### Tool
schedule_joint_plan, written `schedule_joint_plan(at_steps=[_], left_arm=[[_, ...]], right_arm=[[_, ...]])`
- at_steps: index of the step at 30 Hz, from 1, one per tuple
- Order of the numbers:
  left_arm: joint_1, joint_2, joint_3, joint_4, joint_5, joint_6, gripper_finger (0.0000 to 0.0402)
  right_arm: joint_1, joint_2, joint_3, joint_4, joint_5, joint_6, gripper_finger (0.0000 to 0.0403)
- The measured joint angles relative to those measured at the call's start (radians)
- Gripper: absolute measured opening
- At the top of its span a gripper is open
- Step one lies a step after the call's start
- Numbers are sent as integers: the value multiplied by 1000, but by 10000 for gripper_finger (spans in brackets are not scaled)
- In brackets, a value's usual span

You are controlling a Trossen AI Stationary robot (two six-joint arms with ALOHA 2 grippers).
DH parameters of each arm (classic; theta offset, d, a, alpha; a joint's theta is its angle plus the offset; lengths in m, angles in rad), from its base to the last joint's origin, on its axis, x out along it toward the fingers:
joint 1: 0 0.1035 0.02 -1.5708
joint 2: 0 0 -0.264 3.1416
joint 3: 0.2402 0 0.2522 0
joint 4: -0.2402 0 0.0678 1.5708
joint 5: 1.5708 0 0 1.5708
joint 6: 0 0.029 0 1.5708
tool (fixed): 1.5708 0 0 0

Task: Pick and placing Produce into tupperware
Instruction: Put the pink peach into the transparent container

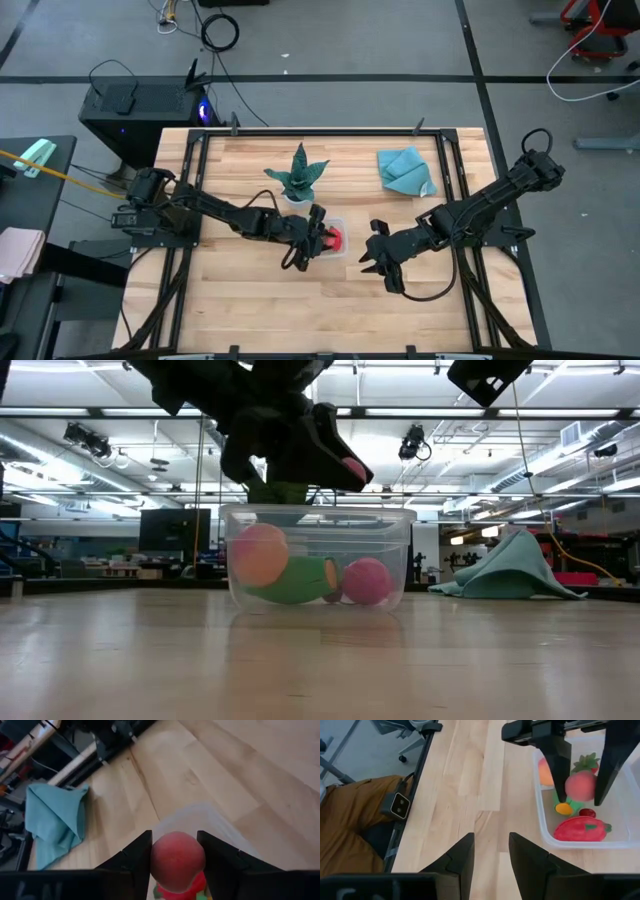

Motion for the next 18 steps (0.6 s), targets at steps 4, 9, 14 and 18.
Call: schedule_joint_plan(at_steps=[4,9,14,18], left_arm=[[0,0,0,-49,0,-2,166],[0,0,0,-73,0,-38,167],[0,0,0,-73,0,-48,166],[0,0,0,-75,0,-48,173]], right_arm=[[0,0,0,0,0,0,128],[0,0,0,0,0,0,128],[0,0,0,1,0,0,128],[0,0,0,1,0,0,128]])
